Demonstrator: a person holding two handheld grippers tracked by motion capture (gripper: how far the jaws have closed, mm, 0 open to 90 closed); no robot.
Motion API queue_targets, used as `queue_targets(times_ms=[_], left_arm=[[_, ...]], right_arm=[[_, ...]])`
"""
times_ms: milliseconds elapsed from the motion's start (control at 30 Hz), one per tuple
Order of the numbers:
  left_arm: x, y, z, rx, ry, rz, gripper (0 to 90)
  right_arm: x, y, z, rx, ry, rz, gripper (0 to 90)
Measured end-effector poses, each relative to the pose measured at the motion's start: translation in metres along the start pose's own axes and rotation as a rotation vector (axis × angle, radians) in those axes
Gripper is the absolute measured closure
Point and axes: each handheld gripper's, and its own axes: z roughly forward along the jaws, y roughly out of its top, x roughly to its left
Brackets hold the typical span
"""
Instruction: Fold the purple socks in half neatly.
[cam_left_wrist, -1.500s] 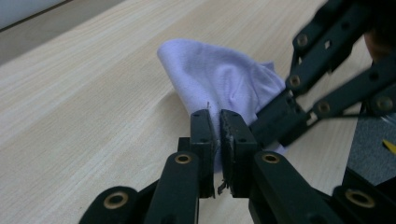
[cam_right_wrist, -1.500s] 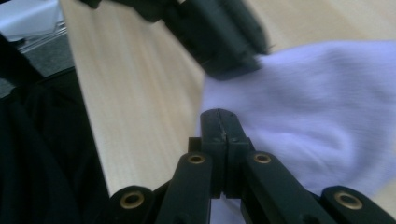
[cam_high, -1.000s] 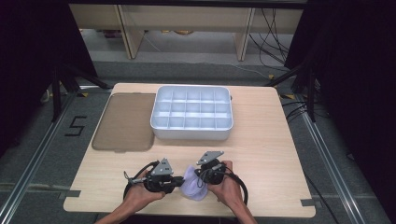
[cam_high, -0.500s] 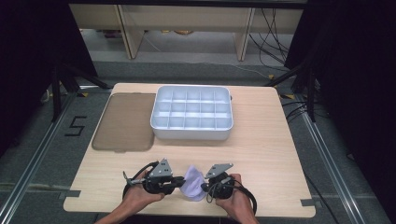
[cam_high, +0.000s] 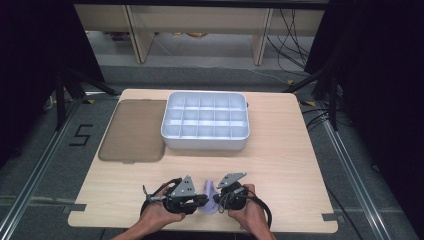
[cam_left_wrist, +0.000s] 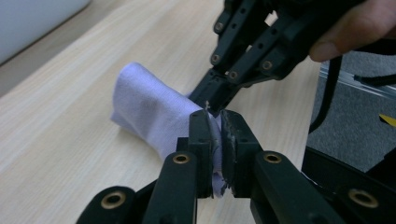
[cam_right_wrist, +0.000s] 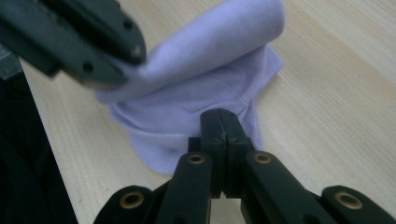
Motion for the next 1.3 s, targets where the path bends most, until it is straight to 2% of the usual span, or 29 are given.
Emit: queue_targets(times_ms=[67,100,167,200,267,300,333,367,433,467,500,533,567,600,633,667,700,733,767,833,867,900,967,1000,1033,1100,1167,1200,1300], left_arm=[[-0.001,0.0,0.003,0.007,-0.004,0.01,82.3],[-0.001,0.0,0.005,0.011,0.001,0.018,82.3],[-0.004,-0.001,0.009,0.009,-0.006,0.007,82.2],[-0.004,-0.001,0.01,0.022,-0.01,0.029,82.2],[-0.006,-0.003,0.013,0.028,-0.005,0.029,82.2],[-0.007,-0.003,0.015,0.022,-0.012,0.025,82.2],[-0.007,-0.004,0.017,0.029,-0.011,0.034,82.2],[-0.007,-0.004,0.018,0.04,-0.001,0.05,82.1],[-0.008,-0.005,0.022,0.044,-0.006,0.053,82.1],[-0.009,-0.006,0.024,0.044,-0.001,0.042,82.2],[-0.009,-0.005,0.025,0.045,-0.005,0.056,82.2],[-0.01,-0.005,0.026,0.054,-0.002,0.049,82.2],[-0.01,-0.005,0.027,0.066,-0.001,0.07,82.2],[-0.011,-0.006,0.028,0.058,0.003,0.056,82.2],[-0.012,-0.006,0.029,0.055,0.002,0.046,82.3],[-0.011,-0.006,0.029,0.067,-0.007,0.063,82.3],[-0.012,-0.006,0.029,0.059,0.0,0.047,82.3],[-0.012,-0.006,0.03,0.051,-0.01,0.043,82.2],[-0.011,-0.006,0.029,0.068,0.004,0.057,82.2],[-0.011,-0.006,0.029,0.059,0.002,0.056,82.2],[-0.012,-0.006,0.03,0.053,-0.001,0.037,82.1],[-0.012,-0.006,0.029,0.06,0.004,0.048,81.9],[-0.01,-0.006,0.029,0.051,-0.014,0.035,80.9],[-0.009,-0.005,0.027,0.06,-0.013,0.035,80.2],[-0.009,-0.004,0.026,0.051,-0.019,0.038,79.2],[-0.009,-0.002,0.019,0.021,-0.043,-0.005,77.1],[-0.009,0.002,0.01,-0.024,-0.052,-0.03,75.6],[-0.009,0.004,0.006,-0.04,-0.058,-0.028,75.7],[-0.009,0.003,0.007,-0.021,-0.033,-0.024,78.1]], right_arm=[[-0.002,-0.001,0.0,-0.008,-0.001,0.006,90.0],[-0.001,-0.001,0.0,-0.006,0.003,0.024,90.0],[-0.003,-0.003,0.0,-0.017,0.008,0.017,90.0],[-0.003,-0.003,-0.001,-0.013,0.014,0.019,90.0],[-0.003,-0.005,-0.001,-0.016,0.021,0.032,90.0],[-0.005,-0.006,-0.001,-0.025,0.026,0.021,90.0],[-0.005,-0.007,-0.001,-0.035,0.031,0.037,90.0],[-0.008,-0.007,-0.002,-0.028,0.025,0.027,89.5],[-0.009,-0.008,-0.005,-0.033,0.018,0.044,89.0],[-0.008,-0.009,-0.008,-0.023,0.018,0.071,88.9],[-0.01,-0.009,-0.009,-0.05,0.008,0.042,88.9],[-0.01,-0.009,-0.014,-0.06,0.006,0.05,88.9],[-0.01,-0.008,-0.017,-0.09,-0.004,0.058,88.9],[-0.012,-0.006,-0.022,-0.101,-0.033,0.038,89.1],[-0.011,-0.004,-0.026,-0.126,-0.046,0.045,89.1],[-0.011,-0.001,-0.031,-0.141,-0.049,0.033,89.7],[-0.011,0.002,-0.032,-0.171,-0.048,0.015,89.7],[-0.009,0.005,-0.033,-0.185,-0.039,0.022,89.7],[-0.008,0.009,-0.031,-0.189,-0.039,0.0,89.8],[-0.007,0.015,-0.024,-0.157,-0.017,-0.026,90.0],[-0.006,0.016,-0.018,-0.148,-0.018,-0.021,90.0],[-0.006,0.016,-0.013,-0.112,-0.012,-0.024,90.0],[-0.008,0.014,-0.007,-0.07,-0.005,-0.008,90.0],[-0.007,0.013,-0.004,-0.071,0.002,0.012,90.0],[-0.009,0.013,-0.004,-0.064,-0.006,-0.01,90.0],[-0.009,0.013,-0.004,-0.06,-0.008,-0.007,90.0],[-0.009,0.012,-0.003,-0.061,-0.003,-0.003,90.0],[-0.01,0.012,-0.003,-0.064,-0.01,-0.012,90.0],[-0.01,0.012,-0.003,-0.063,-0.004,-0.013,90.0]])
